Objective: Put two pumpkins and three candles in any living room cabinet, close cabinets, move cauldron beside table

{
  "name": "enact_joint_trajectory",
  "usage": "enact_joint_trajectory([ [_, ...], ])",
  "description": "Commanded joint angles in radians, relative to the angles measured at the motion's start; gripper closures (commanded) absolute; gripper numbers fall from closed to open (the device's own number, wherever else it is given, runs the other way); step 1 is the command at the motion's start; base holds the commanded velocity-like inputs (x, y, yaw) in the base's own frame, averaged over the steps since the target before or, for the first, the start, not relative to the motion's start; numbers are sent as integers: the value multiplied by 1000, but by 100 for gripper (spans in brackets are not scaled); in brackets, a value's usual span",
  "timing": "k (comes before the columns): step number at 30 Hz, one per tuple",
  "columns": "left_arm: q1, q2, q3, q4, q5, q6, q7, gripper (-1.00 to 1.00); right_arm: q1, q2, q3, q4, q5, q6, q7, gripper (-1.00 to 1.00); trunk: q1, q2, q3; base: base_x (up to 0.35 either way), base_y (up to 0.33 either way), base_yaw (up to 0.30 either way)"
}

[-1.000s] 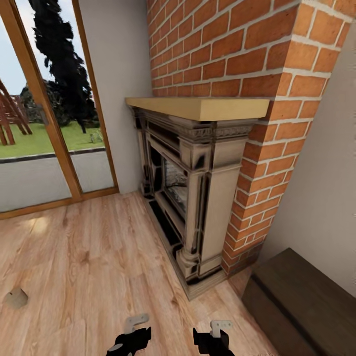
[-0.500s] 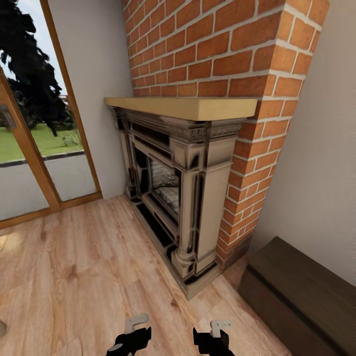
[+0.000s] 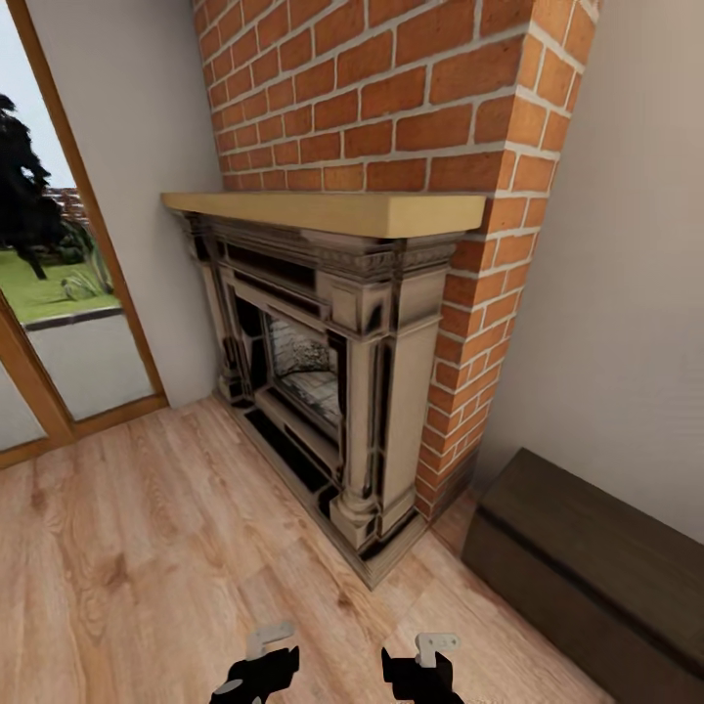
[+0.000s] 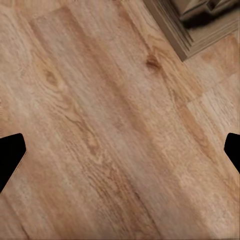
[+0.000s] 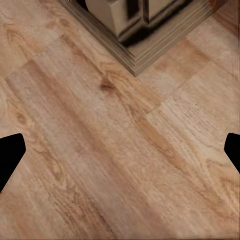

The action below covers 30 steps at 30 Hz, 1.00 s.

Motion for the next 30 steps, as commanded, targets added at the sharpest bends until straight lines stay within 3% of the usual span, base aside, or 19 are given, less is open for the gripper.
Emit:
enact_joint_trajectory([
  [1, 0, 1, -9, 0, 10, -3, 6, -100, -1, 0, 8, 2, -7, -4, -3, -100, 0, 0, -1, 0, 326, -279],
  [17, 1, 1, -9, 0, 8, -4, 6, -100, -1, 0, 8, 2, -9, -4, -3, -100, 0, 0, -1, 0, 292, -279],
  [30, 0, 1, -9, 0, 7, -4, 6, -100, -1, 0, 8, 2, -10, -4, -3, -100, 0, 0, -1, -2, 37, -279],
])
